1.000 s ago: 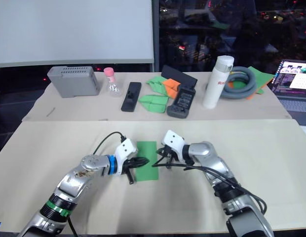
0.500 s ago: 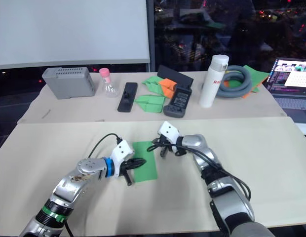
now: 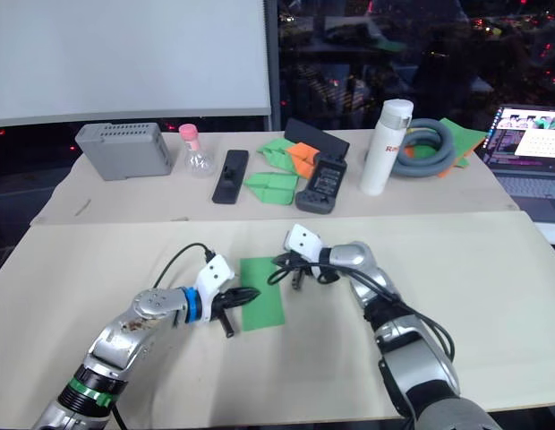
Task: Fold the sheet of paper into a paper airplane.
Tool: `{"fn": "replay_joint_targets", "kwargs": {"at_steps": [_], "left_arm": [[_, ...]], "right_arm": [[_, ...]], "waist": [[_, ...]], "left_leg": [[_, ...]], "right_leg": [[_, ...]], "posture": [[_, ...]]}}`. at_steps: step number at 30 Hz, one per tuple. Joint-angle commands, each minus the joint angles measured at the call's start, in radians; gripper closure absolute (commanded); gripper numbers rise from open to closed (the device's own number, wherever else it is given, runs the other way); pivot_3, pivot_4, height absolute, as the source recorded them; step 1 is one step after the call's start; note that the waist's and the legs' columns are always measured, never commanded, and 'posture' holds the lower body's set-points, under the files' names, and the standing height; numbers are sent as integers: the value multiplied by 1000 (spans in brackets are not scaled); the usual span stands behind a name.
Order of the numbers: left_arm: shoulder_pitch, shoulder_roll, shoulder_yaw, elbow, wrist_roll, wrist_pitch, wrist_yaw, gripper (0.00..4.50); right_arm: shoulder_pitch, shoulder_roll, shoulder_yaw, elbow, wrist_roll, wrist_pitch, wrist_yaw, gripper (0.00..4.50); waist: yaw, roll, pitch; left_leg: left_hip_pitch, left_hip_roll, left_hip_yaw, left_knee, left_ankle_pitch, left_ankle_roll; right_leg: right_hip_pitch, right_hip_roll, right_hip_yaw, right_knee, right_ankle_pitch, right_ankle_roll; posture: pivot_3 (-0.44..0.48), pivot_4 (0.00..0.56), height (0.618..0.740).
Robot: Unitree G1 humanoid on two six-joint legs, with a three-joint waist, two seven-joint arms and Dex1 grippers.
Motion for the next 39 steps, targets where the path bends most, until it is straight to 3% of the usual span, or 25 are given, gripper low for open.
{"fn": "replay_joint_targets", "kwargs": {"at_steps": [1,17,28,34,39], "left_arm": [[-8,3,-13,51,16,42,8,4500],[3,0,-25,41,-5,23,-40,4500],[-15,-2,-43,64,7,33,-56,4500],[-26,-7,-45,76,0,30,-75,4500],[-30,-8,28,50,-74,39,-107,4500]], "right_arm": [[90,-13,47,-75,-4,40,75,4487],[397,-141,67,-452,52,207,140,4487],[587,-280,127,-789,132,471,168,4487],[597,-296,39,-872,209,559,116,4487],[561,-342,-95,-1043,398,699,125,4487]], "waist": [[1,0,-1],[14,0,-7],[32,-1,-8],[35,-1,-9],[37,-1,-4]], "left_leg": [[0,0,0,0,0,0],[0,-1,0,-1,-1,1],[0,-1,0,-1,-2,3],[1,-1,0,-1,-2,3],[-1,-2,-1,0,-2,4]], "right_leg": [[0,0,0,0,0,0],[1,0,1,-1,0,0],[3,0,2,-4,0,0],[6,0,2,-9,0,0],[6,-1,2,-10,0,0]], "posture": [[0,150,740],[0,150,740],[0,150,740],[0,150,740],[0,150,740]]}}
